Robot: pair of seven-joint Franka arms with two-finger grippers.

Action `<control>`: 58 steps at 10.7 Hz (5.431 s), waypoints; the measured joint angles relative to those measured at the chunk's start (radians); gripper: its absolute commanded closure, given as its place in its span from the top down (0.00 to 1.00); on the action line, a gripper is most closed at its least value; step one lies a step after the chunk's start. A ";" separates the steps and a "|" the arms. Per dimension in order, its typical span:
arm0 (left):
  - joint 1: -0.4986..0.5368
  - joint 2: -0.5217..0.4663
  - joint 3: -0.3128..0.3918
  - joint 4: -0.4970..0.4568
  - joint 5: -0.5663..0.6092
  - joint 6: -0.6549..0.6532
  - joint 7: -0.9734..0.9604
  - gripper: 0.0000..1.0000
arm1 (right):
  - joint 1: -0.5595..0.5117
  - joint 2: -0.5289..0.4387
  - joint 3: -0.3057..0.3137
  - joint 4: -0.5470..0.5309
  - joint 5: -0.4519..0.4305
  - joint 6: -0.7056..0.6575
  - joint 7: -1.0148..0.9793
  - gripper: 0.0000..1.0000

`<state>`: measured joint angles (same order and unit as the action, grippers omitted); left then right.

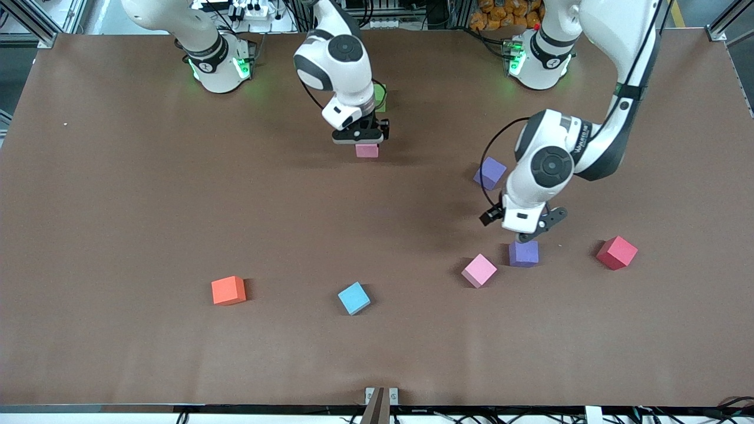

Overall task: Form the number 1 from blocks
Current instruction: 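Set pink beside green with the right gripper while the left gripper reaches purple, then grasp the purple block with the left gripper while the right gripper withdraws, then place purple beside pink with the left gripper while the right gripper reaches orange, then grasp the orange block with the right gripper and lift it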

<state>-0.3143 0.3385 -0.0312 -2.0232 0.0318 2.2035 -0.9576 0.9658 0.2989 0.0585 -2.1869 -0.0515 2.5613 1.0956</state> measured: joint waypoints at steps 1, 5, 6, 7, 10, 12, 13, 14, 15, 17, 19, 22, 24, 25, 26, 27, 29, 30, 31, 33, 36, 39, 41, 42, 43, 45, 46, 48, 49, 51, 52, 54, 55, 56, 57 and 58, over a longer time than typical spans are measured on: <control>0.006 -0.007 0.015 -0.028 -0.012 0.000 0.000 1.00 | 0.012 0.001 0.009 -0.008 -0.003 -0.005 0.024 0.51; 0.005 -0.066 0.035 -0.132 -0.159 0.023 -0.030 1.00 | 0.056 0.014 0.044 -0.020 -0.008 0.006 0.131 0.51; -0.001 -0.077 0.029 -0.168 -0.160 0.064 -0.055 1.00 | 0.058 0.018 0.058 -0.021 -0.008 0.006 0.140 0.51; -0.007 -0.081 0.017 -0.211 -0.161 0.115 -0.071 1.00 | 0.062 0.028 0.068 -0.023 -0.008 0.014 0.145 0.51; -0.011 -0.089 -0.039 -0.315 -0.161 0.224 -0.154 1.00 | 0.075 0.071 0.072 -0.024 -0.009 0.058 0.150 0.52; -0.014 -0.110 -0.063 -0.335 -0.161 0.229 -0.192 1.00 | 0.079 0.076 0.073 -0.024 -0.010 0.061 0.150 0.62; -0.014 -0.124 -0.064 -0.348 -0.161 0.229 -0.193 1.00 | 0.081 0.076 0.074 -0.024 -0.010 0.061 0.150 0.65; -0.014 -0.137 -0.064 -0.364 -0.161 0.229 -0.193 1.00 | 0.082 0.076 0.076 -0.025 -0.010 0.061 0.150 0.67; -0.014 -0.148 -0.064 -0.382 -0.157 0.229 -0.193 1.00 | 0.082 0.076 0.078 -0.027 -0.010 0.061 0.150 0.67; -0.012 -0.158 -0.064 -0.408 -0.152 0.229 -0.193 1.00 | 0.083 0.076 0.084 -0.032 -0.011 0.061 0.150 0.86; -0.012 -0.158 -0.064 -0.416 -0.152 0.232 -0.193 1.00 | 0.083 0.076 0.087 -0.035 -0.011 0.061 0.151 1.00; -0.012 -0.158 -0.065 -0.434 -0.152 0.255 -0.193 1.00 | 0.047 0.029 0.088 -0.040 -0.011 0.065 0.166 1.00; -0.012 -0.155 -0.069 -0.443 -0.152 0.271 -0.193 1.00 | -0.020 -0.064 0.114 -0.081 -0.011 0.060 0.167 1.00; -0.013 -0.152 -0.071 -0.444 -0.152 0.276 -0.193 1.00 | -0.061 -0.120 0.131 -0.118 -0.012 0.055 0.167 1.00; -0.013 -0.147 -0.073 -0.444 -0.152 0.283 -0.193 1.00 | -0.114 -0.177 0.146 -0.160 -0.016 0.049 0.156 1.00; -0.013 -0.138 -0.077 -0.445 -0.152 0.294 -0.193 1.00 | -0.187 -0.234 0.157 -0.196 -0.022 0.020 0.100 1.00; -0.015 -0.117 -0.088 -0.444 -0.151 0.316 -0.193 0.43 | -0.365 -0.324 0.158 -0.216 -0.025 -0.079 -0.098 1.00; -0.015 -0.106 -0.095 -0.442 -0.146 0.323 -0.191 0.13 | -0.474 -0.344 0.156 -0.217 -0.025 -0.092 -0.171 1.00; -0.016 -0.100 -0.103 -0.437 -0.126 0.329 -0.191 0.00 | -0.585 -0.346 0.153 -0.216 -0.025 -0.088 -0.212 1.00; -0.019 -0.098 -0.130 -0.416 -0.048 0.333 -0.183 0.00 | -0.713 -0.312 0.093 -0.191 -0.025 -0.066 -0.234 1.00; -0.036 -0.102 -0.235 -0.357 0.065 0.328 -0.181 0.00 | -0.763 -0.145 -0.042 -0.024 -0.025 -0.063 -0.240 1.00; -0.114 -0.101 -0.305 -0.257 0.069 0.259 -0.162 0.00 | -0.779 0.057 -0.074 0.181 -0.030 -0.062 -0.519 1.00; -0.183 -0.095 -0.330 -0.234 0.069 0.248 -0.160 0.00 | -0.798 0.141 -0.083 0.283 -0.030 -0.064 -0.762 1.00; -0.221 -0.085 -0.332 -0.229 0.069 0.248 -0.160 0.00 | -0.801 0.171 -0.085 0.318 -0.030 -0.064 -0.824 1.00; -0.255 -0.072 -0.333 -0.221 0.069 0.248 -0.160 0.00 | -0.800 0.194 -0.084 0.344 -0.030 -0.065 -0.857 1.00; -0.309 -0.037 -0.333 -0.199 0.069 0.248 -0.156 0.00 | -0.793 0.237 -0.081 0.394 -0.030 -0.065 -0.893 1.00; -0.327 -0.018 -0.333 -0.181 0.069 0.248 -0.155 0.00 | -0.791 0.261 -0.081 0.419 -0.029 -0.065 -0.893 1.00; -0.346 0.014 -0.329 -0.138 0.069 0.248 -0.155 0.00 | -0.790 0.311 -0.081 0.462 -0.028 -0.065 -0.893 1.00; -0.351 0.027 -0.328 -0.116 0.069 0.248 -0.154 0.00 | -0.789 0.333 -0.080 0.478 -0.028 -0.063 -0.893 0.99; -0.367 0.056 -0.317 -0.070 0.069 0.248 -0.154 0.00 | -0.788 0.361 -0.080 0.492 -0.018 -0.061 -0.893 0.99; -0.379 0.075 -0.308 -0.047 0.067 0.248 -0.154 0.00 | -0.786 0.372 -0.080 0.501 -0.007 -0.060 -0.893 0.99; -0.400 0.115 -0.302 -0.009 0.066 0.248 -0.154 0.00 | -0.775 0.384 -0.079 0.523 -0.001 -0.060 -0.893 0.99; -0.417 0.134 -0.300 0.003 0.066 0.248 -0.154 0.00 | -0.771 0.389 -0.079 0.530 0.000 -0.060 -0.893 0.99; -0.435 0.149 -0.295 0.010 0.066 0.248 -0.154 0.00 | -0.770 0.393 -0.080 0.532 0.000 -0.060 -0.893 0.99; -0.446 0.159 -0.290 0.014 0.065 0.248 -0.154 0.00 | -0.770 0.400 -0.084 0.532 0.000 -0.055 -0.893 0.95; -0.453 0.164 -0.289 0.016 0.065 0.248 -0.154 0.00 | -0.770 0.416 -0.093 0.532 0.000 -0.029 -0.893 0.86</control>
<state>-0.7669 0.5020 -0.3202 -2.0075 0.0968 2.4513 -1.1114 0.1962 0.7145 -0.0343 -1.6550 -0.0517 2.5322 0.2024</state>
